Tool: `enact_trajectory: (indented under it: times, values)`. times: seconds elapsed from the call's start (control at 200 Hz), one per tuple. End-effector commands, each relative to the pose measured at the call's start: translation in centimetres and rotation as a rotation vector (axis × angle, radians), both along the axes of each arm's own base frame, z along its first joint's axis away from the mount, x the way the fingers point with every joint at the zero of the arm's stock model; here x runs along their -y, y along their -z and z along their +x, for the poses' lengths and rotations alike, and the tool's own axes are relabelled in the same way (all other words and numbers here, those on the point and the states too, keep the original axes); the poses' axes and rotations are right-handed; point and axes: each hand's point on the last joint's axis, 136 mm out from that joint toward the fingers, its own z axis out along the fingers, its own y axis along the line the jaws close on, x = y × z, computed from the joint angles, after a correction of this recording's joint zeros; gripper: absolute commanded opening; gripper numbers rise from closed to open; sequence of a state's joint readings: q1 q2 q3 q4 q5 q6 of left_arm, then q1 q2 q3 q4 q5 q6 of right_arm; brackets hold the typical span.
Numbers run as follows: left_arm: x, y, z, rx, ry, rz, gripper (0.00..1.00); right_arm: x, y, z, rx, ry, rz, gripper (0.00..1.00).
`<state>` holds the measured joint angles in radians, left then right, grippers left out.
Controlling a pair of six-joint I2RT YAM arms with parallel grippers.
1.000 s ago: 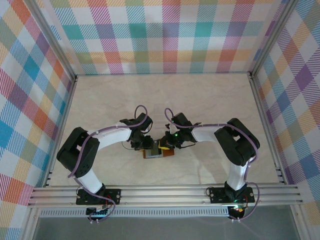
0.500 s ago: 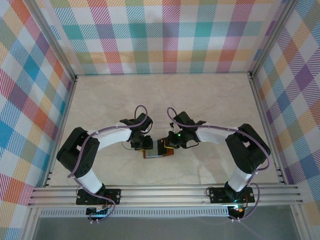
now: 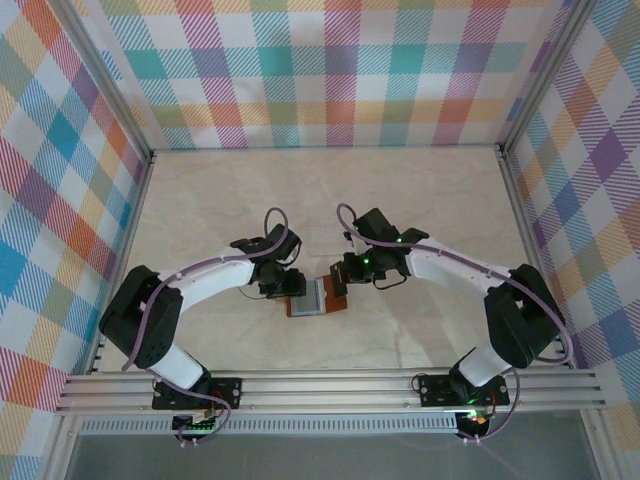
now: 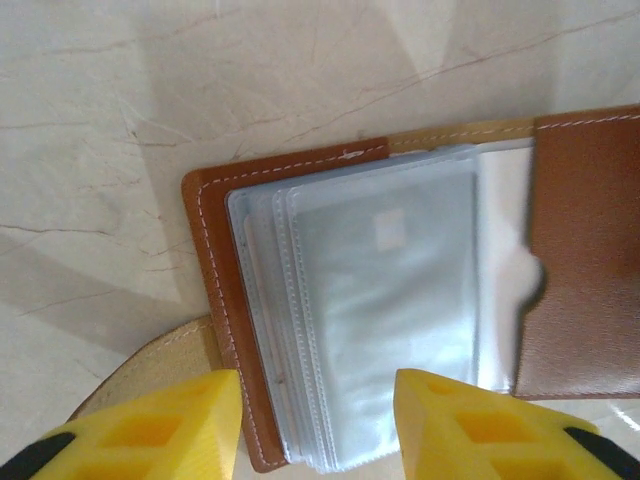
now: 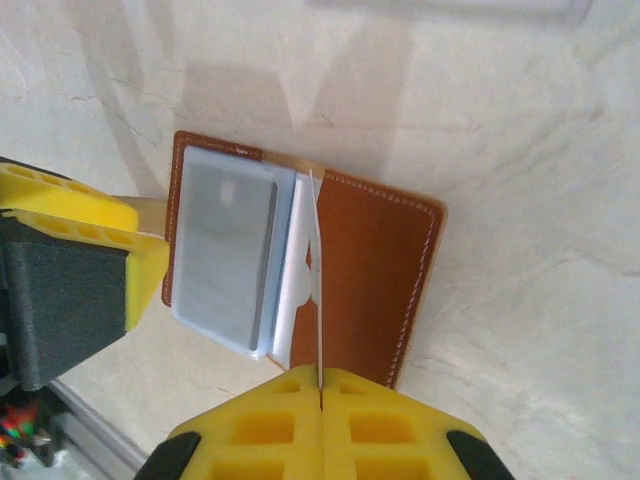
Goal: Take the credit cards out of the card holder
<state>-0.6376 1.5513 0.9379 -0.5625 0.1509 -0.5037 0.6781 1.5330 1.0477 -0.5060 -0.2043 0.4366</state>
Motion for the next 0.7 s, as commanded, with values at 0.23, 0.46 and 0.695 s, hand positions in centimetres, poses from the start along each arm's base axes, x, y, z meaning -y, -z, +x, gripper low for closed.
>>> enact_trajectory:
  times: [0.23,0.46,0.695]
  values:
    - [-2.5,-1.3,0.4,0.041,-0.093,-0.03,0.46,0.4,-5.1,4.3,0.386,-0.406,-0.175,0.04]
    - [-4.4,-0.9,-0.7,0.029,-0.134,-0.037,0.47,-0.5,-5.7,8.1,0.586,-0.667,-0.327,0.0]
    - [-5.1,-1.5,-0.8,0.05,-0.146,-0.046,0.5,-1.6,-4.5,10.2,0.647,-0.906,-0.422,0.0]
